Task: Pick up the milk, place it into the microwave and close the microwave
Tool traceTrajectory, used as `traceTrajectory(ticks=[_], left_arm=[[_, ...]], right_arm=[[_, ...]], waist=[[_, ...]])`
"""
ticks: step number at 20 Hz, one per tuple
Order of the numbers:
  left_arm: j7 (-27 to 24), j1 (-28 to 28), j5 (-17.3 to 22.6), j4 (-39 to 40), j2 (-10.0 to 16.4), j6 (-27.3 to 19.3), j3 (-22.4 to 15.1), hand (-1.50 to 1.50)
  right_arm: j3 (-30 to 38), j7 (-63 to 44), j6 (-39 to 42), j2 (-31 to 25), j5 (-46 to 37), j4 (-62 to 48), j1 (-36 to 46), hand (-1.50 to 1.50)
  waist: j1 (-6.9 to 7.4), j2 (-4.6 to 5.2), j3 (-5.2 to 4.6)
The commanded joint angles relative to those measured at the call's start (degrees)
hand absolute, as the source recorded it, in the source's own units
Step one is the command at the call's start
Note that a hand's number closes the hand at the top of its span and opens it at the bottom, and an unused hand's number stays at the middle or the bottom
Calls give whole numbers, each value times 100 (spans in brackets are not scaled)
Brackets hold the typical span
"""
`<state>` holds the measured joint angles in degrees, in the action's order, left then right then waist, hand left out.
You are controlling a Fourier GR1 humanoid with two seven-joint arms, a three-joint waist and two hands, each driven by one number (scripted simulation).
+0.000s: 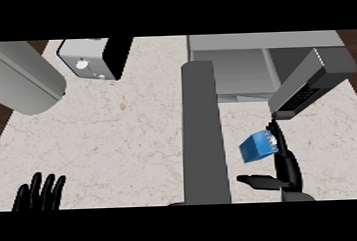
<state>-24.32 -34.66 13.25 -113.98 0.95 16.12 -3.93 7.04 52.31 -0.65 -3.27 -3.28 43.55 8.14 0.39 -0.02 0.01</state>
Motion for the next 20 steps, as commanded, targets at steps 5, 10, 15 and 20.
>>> traceTrajectory(ticks=[5,10,15,20], left_arm=[[-637,-167,199,472,250,484,474,-150],[-576,-339,-239,249,-59,305,-45,-150],[81,242,259,241,149,263,349,-150],[-230,213,5,438,-83,167,227,-150]], right_arm=[[251,-254,58,-151,263,-333,619,-150],[434,360,-704,0,145,-999,841,150],[405,394,-1138,-9,-122,-1601,1458,150],[701,426,-1499,10,109,-1431,1566,150]], waist=[[17,-2,-1],[32,3,2],[27,13,3],[16,7,1]])
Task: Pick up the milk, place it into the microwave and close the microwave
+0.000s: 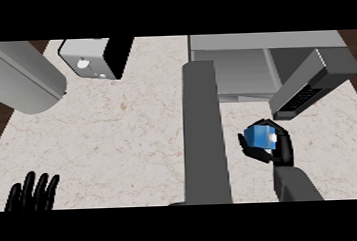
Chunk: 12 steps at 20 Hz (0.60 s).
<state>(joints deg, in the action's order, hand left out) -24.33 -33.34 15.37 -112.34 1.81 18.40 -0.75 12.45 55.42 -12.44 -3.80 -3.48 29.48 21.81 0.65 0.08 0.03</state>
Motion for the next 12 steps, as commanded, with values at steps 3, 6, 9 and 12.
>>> traceTrajectory(ticks=[3,6,9,12], left_arm=[[63,39,-76,-76,-24,-42,-82,-150],[-286,-255,-203,-85,-66,151,-241,-150],[-176,74,3,185,20,189,-43,-150],[-61,-191,-104,-59,-149,116,-324,-150]], right_arm=[[615,720,-247,-285,265,-1117,606,150],[791,1208,-146,-272,357,-1358,585,150],[783,1393,-131,19,379,-1285,716,150],[848,1354,254,-247,473,-1204,661,150]], waist=[[75,34,10],[143,53,17],[102,47,12],[59,26,9]])
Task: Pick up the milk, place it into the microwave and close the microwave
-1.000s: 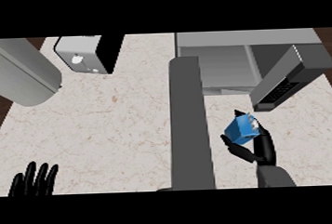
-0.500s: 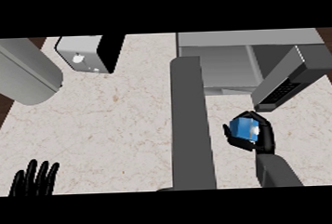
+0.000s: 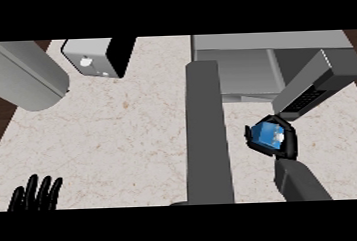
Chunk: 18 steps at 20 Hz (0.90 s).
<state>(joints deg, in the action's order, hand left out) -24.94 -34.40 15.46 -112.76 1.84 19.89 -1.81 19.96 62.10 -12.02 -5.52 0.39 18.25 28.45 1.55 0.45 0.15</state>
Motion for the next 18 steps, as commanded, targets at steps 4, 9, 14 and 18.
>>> traceTrajectory(ticks=[4,9,14,18], left_arm=[[-218,-19,178,297,32,190,223,-150],[9,132,366,62,152,132,491,-150],[-363,-789,-67,-211,5,355,-21,-150],[155,-440,82,-425,-35,167,-105,-150]], right_arm=[[29,615,121,89,97,96,37,150],[-338,448,218,213,17,1086,-871,150],[-919,-589,257,397,-52,2985,-1677,150],[-1340,-1703,60,216,-266,4444,-2516,150]], waist=[[-57,-24,-9],[-165,-58,-17],[-224,-107,-27],[-254,-90,-27]])
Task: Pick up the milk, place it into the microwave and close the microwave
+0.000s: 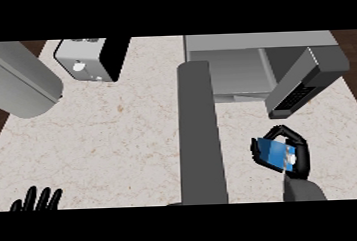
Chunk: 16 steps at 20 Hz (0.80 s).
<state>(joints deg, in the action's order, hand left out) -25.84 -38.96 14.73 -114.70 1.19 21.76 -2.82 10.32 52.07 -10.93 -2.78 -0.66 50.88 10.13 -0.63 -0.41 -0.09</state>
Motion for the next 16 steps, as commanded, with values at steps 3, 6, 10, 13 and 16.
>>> traceTrajectory(ticks=[3,6,10,13,16], left_arm=[[567,25,85,-581,-106,-291,-159,-150],[226,-84,132,-379,-49,-140,49,-150],[185,-2,96,-237,-37,-144,67,-150],[216,295,306,105,58,-133,326,-150],[-153,250,172,428,57,90,353,-150]], right_arm=[[-612,-690,234,156,1,2112,-1492,150],[-978,-1458,536,140,76,3069,-1765,150],[-1142,-1628,920,274,864,3270,-1677,150],[-1786,-2255,230,276,943,4078,-1663,150],[-1732,-2069,-244,277,650,3789,-1480,150]], waist=[[-2,16,5],[26,14,3],[68,28,8],[57,30,5],[83,35,8]])
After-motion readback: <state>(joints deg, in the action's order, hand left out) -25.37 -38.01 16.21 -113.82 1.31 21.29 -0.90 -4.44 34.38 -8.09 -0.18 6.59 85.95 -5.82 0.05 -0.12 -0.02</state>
